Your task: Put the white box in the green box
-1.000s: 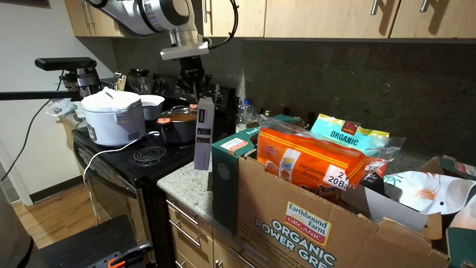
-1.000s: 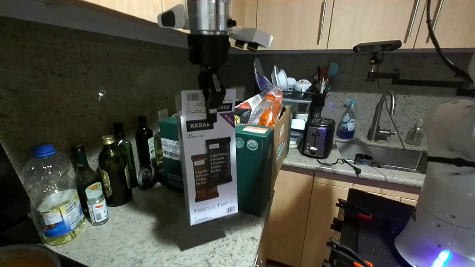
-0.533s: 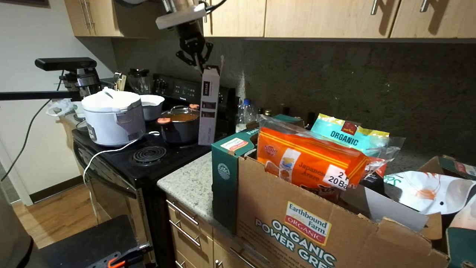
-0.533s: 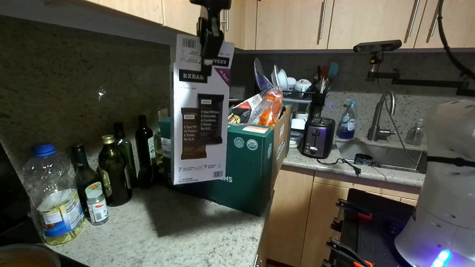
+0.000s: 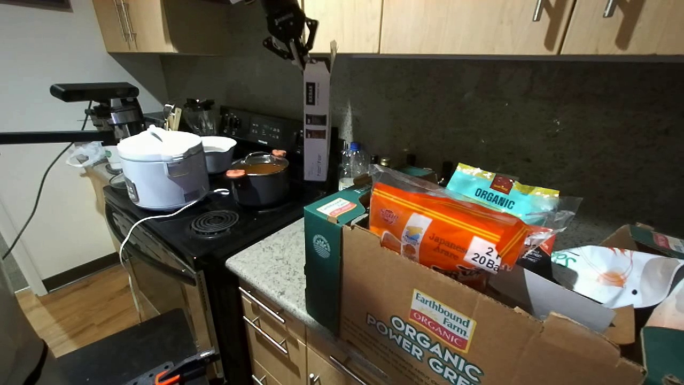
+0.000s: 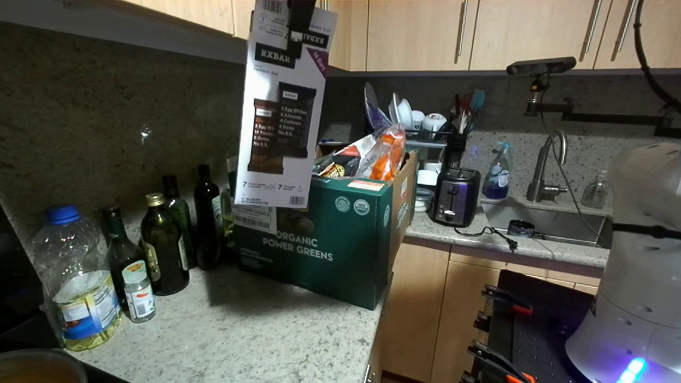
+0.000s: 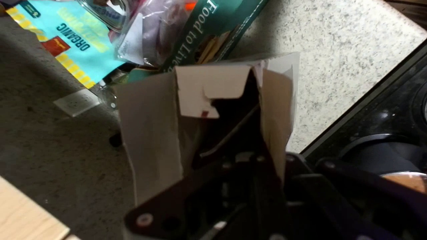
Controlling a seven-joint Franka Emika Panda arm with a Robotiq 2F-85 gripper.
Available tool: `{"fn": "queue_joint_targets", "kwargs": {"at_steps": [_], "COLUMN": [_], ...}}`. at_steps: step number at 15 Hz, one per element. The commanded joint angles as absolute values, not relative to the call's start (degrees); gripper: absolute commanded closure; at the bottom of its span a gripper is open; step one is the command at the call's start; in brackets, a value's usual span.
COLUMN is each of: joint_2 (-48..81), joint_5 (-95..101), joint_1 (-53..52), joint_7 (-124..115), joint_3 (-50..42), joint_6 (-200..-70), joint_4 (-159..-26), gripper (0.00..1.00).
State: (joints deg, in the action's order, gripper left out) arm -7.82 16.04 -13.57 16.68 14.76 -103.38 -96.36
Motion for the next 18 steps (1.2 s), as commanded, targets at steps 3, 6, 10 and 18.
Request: {"fn": "queue_joint_targets", "kwargs": {"at_steps": [3, 6, 10, 18], "joint_2": [-9.5, -10.4, -11.6, -12.6], "joint_5": [20.4, 22.5, 24.7, 26.5], "joint_1": [-11.8, -10.7, -8.6, -4.9], "joint_7": [9.6, 5.7, 1.2, -6.8], "joint_3": [14.0, 13.4, 12.3, 9.8], "joint_6": [-100.0, -99.0, -98.0, -97.6], "joint_4": [-92.5, -92.1, -92.1, -94.4], "gripper": [1.00, 1.00, 1.00, 1.00]}}
